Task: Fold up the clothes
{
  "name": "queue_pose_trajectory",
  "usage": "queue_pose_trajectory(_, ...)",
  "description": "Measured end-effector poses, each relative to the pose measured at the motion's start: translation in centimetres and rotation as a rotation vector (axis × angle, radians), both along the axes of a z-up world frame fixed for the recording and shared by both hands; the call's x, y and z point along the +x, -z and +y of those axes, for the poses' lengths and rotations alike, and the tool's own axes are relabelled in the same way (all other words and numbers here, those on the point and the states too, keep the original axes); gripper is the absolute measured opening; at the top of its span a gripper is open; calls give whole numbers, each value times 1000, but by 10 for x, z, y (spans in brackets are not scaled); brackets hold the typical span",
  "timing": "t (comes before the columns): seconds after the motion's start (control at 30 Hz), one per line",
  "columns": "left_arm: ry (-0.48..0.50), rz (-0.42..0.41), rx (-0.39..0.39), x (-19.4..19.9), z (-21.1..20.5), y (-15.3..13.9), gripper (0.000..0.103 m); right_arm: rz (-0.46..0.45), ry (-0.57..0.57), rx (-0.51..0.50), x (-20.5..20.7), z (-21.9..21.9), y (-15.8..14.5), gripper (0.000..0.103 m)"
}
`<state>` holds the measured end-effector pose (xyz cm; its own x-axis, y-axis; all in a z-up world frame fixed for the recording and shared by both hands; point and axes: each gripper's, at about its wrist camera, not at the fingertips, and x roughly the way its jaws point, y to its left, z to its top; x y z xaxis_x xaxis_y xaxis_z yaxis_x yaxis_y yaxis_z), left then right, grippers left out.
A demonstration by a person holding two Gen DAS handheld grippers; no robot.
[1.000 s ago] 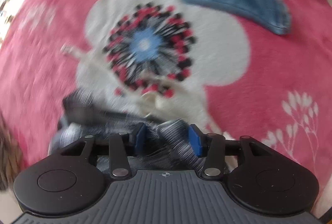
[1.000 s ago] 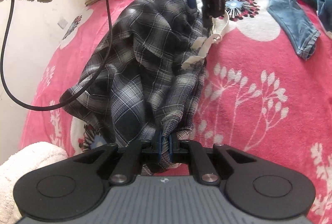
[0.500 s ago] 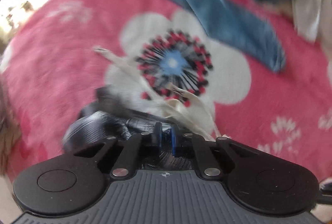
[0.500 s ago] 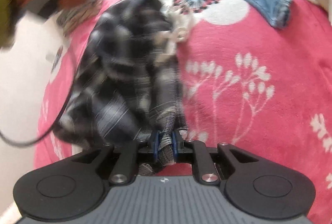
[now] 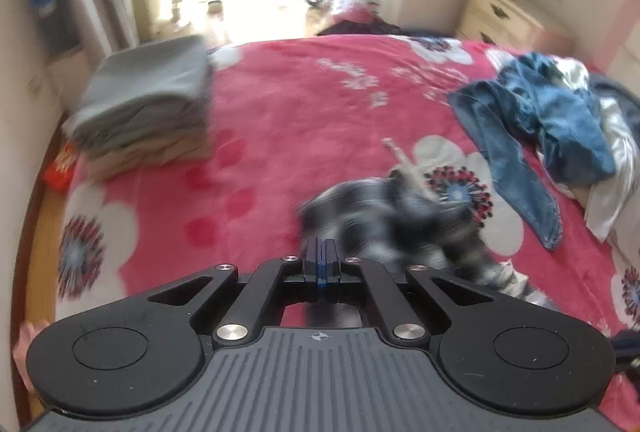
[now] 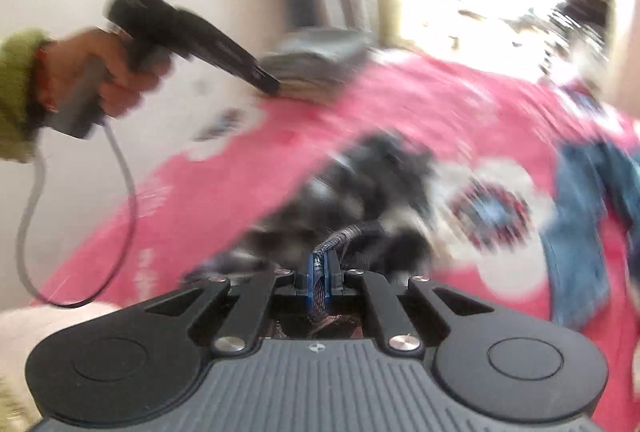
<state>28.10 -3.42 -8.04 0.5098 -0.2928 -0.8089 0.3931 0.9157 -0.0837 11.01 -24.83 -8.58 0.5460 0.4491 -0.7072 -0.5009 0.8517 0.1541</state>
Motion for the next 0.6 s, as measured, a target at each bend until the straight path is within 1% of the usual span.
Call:
queue_pose_trajectory(0.07, -25, 33, -52, -7, 19, 8, 0, -3, -84, -32, 5, 18, -6, 6)
queue_pose_trajectory(0.13, -41, 84, -98, -10, 27, 19, 0, 18, -133, -66, 9, 37, 0, 6)
queue_pose_trajectory(0.2, -25, 106, -139, -12, 27, 25, 1, 38, -156, -77, 10, 56, 8, 6)
queue_pose_trajectory(0.23, -1, 119, -149, -10, 21, 27, 5, 46, -165, -78, 9, 65, 12, 6)
queue_pose_trajectory(0.3, 47, 145, -171, -7, 9, 31, 28, 47, -169, -97, 5, 85, 19, 6)
queue_pose_trajectory(0.4, 141, 181, -175, -9, -15, 35, 33, 25, -139, -173, -6, 107, 32, 6)
queue_pose_trajectory(0.43, 170, 194, -172, -14, -20, 37, 34, 32, -114, -176, -9, 106, 35, 6)
queue_pose_trajectory(0.53, 256, 232, -162, -30, -36, 43, 36, 80, -21, -148, -19, 95, 44, 7)
queue_pose_trajectory(0.6, 279, 256, -147, -41, -41, 51, 36, 127, 59, -121, -25, 79, 51, 9)
